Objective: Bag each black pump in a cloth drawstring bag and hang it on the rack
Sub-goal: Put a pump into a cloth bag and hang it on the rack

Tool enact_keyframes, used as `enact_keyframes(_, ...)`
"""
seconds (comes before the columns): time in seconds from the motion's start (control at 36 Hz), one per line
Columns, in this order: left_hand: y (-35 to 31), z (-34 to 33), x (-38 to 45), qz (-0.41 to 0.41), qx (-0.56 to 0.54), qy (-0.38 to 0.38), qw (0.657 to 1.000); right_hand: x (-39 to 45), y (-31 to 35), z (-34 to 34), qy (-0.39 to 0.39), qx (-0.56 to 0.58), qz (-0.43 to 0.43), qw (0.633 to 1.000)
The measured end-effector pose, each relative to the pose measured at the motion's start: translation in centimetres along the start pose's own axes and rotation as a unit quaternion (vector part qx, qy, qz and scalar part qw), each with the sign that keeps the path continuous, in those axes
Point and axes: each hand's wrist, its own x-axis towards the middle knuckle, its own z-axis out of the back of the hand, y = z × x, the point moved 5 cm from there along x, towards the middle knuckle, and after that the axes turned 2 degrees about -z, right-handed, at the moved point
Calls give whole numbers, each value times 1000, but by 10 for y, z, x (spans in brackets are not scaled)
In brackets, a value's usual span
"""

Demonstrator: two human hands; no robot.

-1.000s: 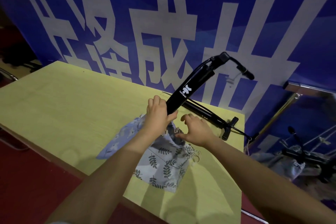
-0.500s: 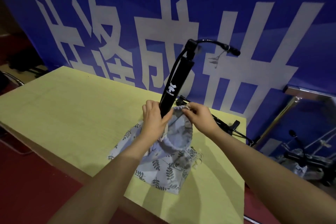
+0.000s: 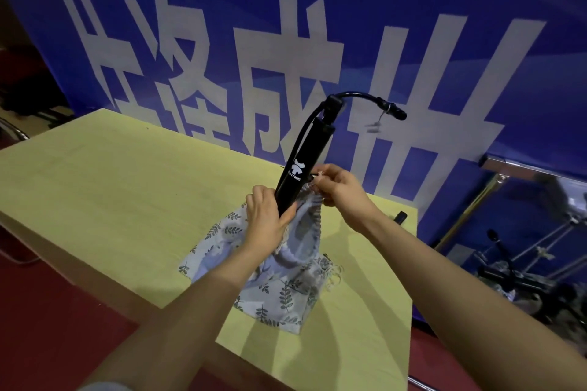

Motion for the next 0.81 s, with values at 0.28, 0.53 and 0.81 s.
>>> enact_keyframes(0.28,5,-7,-7,-42,4,82,996,-2,2,-2,-11,19,20,1000)
enact_keyframes(0.53,5,19,-2,-52,-145,75,985,-11,-27,-20,8,-40,-13,999)
enact_keyframes(0.81,-53,63,9,-339,-45,-48,939,-4,-31,-29,26,-89,-11,996)
